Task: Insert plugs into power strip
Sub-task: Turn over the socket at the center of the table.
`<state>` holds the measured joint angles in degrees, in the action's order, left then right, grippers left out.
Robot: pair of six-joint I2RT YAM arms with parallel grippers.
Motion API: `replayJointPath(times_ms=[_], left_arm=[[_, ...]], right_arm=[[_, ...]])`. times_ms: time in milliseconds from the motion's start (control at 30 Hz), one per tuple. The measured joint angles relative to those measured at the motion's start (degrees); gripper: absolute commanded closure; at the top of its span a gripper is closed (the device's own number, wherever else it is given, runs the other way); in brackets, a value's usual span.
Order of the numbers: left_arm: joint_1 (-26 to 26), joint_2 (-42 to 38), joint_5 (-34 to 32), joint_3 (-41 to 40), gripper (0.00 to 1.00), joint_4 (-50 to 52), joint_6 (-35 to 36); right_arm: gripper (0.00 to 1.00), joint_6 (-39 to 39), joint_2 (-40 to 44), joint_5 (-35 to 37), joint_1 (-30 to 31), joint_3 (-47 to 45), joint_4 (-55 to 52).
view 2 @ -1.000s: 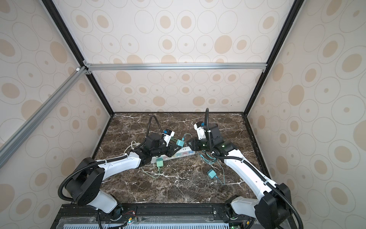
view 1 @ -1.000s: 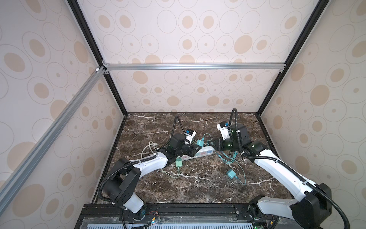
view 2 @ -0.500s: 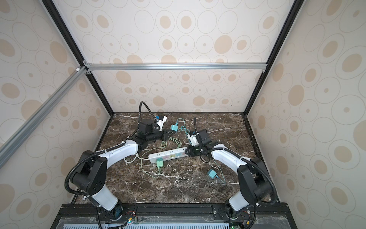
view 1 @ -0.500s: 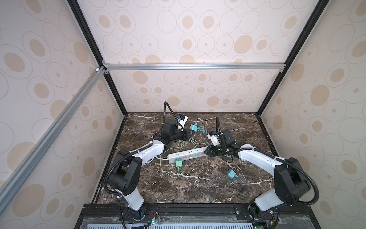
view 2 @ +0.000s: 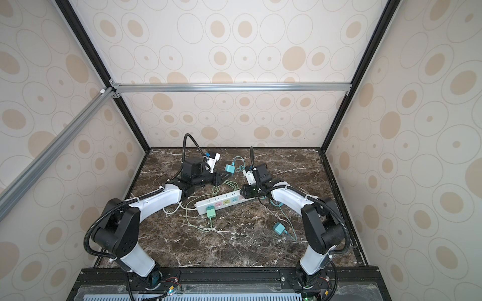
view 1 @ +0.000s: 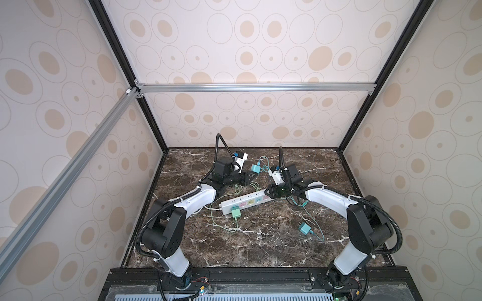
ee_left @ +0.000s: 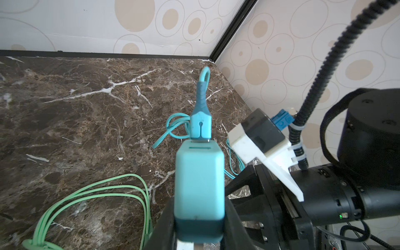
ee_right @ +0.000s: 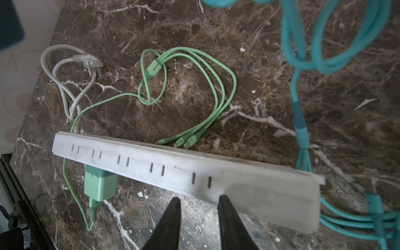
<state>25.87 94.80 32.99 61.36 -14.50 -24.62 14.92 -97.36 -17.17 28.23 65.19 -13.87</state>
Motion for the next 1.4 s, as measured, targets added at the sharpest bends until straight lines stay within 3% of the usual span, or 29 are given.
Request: replayJointPath(times_ms=[333,400,533,633,867,1067,1400], left_arm=[[-0.3,-1.3,0.0,-1.1,0.87,0.0,0.0],[-0.5,-1.9,-0.1,-1.7,0.87,0.0,0.0],[-0.8,-3.3,0.0,-2.6,0.87,0.0,0.0],[-1.1,-3.5,0.0,-2.6,0.87,0.0,0.0],[-1.8,-3.5,0.3,-3.0,0.87,0.0,0.0],[-2.9,-3.5,0.6,-3.6,0.87,0.0,0.3],[-6.4,-3.4,2.3,-4.2,0.87,-1.4,0.6]], right_arm=[[0.63,-0.7,-7.5,0.6,0.0,6.7,1.4],[0.57,-1.0,-8.2,0.3,0.0,6.8,1.6],[0.29,-4.9,-6.4,-0.6,0.0,4.9,2.0],[0.22,-11.7,-3.3,-1.3,0.0,3.5,-0.1],[0.20,-32.7,-1.2,-6.6,-0.4,4.4,-4.9],[0.21,-48.5,-4.3,-11.6,-0.4,8.9,-8.3],[0.25,-62.7,-11.3,-13.3,-0.3,16.8,-17.2]])
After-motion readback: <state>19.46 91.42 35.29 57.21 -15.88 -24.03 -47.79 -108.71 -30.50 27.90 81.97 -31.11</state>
